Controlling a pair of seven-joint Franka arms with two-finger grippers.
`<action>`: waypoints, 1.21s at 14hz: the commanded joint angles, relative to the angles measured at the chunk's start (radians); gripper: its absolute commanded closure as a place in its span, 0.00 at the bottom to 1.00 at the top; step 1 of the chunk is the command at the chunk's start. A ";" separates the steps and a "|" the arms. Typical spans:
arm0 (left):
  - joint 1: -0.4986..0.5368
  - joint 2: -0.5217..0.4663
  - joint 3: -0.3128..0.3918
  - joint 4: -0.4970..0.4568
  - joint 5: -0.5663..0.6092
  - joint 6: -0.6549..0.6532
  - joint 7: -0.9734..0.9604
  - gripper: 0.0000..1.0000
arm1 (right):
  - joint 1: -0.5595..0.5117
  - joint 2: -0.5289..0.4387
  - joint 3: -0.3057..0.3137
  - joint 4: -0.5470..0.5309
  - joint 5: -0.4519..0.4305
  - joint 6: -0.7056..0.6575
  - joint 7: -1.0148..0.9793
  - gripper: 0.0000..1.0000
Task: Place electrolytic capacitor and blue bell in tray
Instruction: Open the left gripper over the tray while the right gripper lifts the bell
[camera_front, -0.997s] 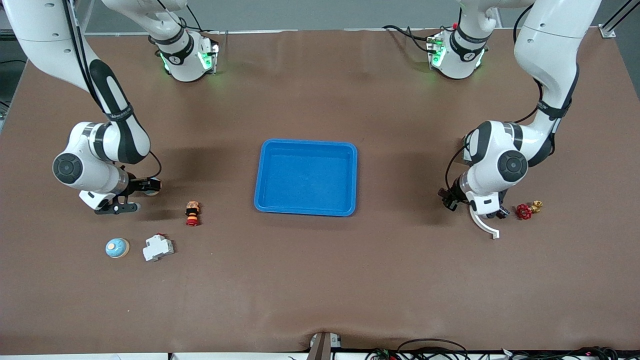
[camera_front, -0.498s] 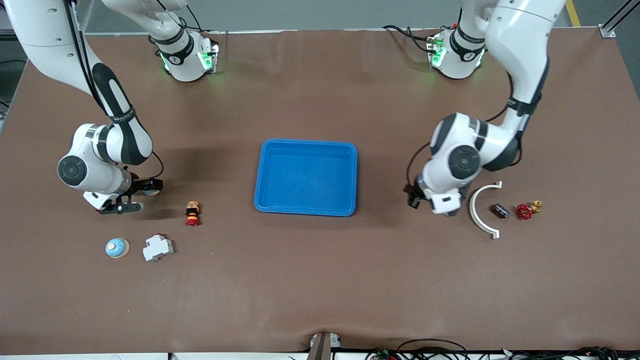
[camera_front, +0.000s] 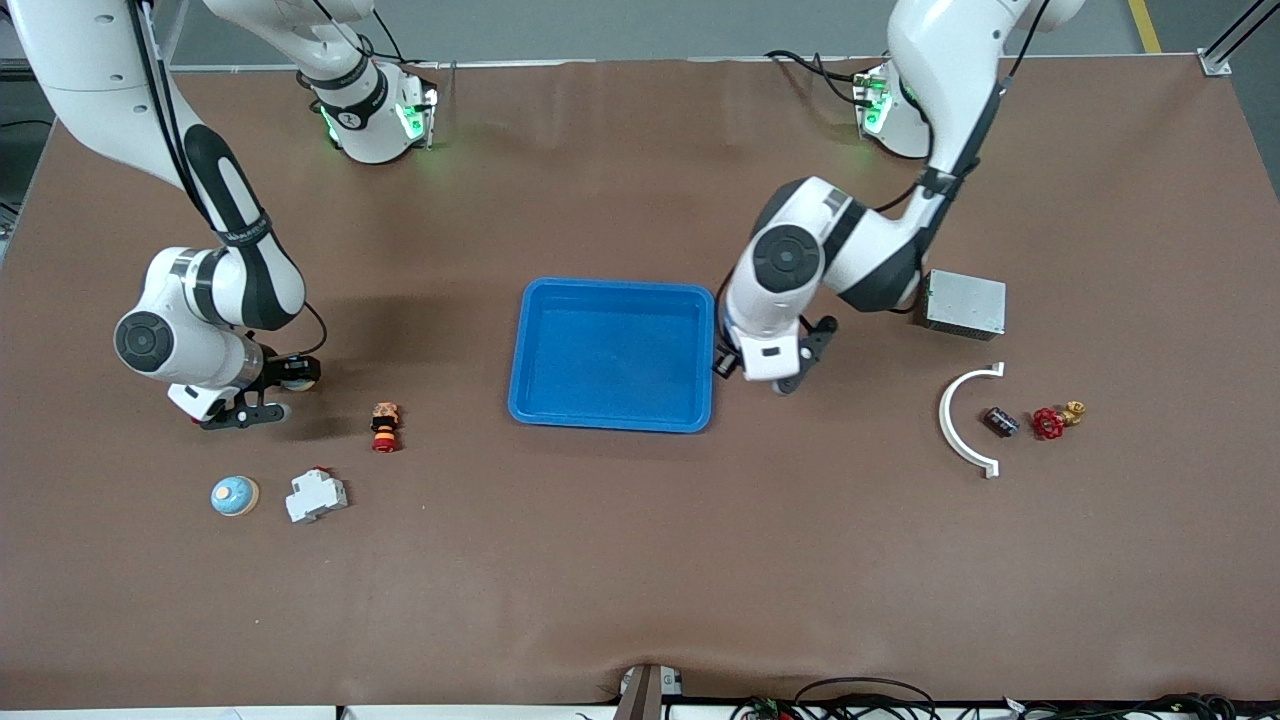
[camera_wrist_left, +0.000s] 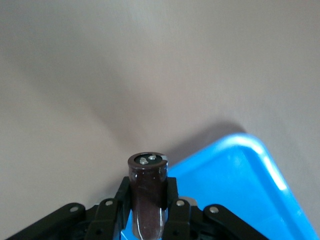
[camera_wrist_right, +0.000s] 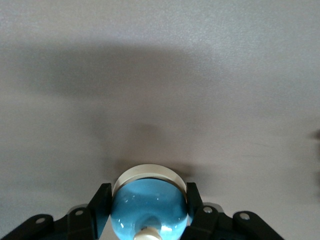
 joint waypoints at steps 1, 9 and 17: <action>-0.065 0.114 0.009 0.121 0.025 -0.019 -0.106 1.00 | -0.001 -0.024 0.011 0.042 -0.007 -0.121 -0.007 0.85; -0.127 0.225 0.007 0.186 0.018 -0.016 -0.180 0.96 | 0.158 -0.126 0.020 0.282 0.032 -0.568 0.275 0.89; -0.092 0.135 0.023 0.177 0.030 -0.040 -0.183 0.00 | 0.503 -0.139 0.018 0.306 0.219 -0.476 0.790 0.90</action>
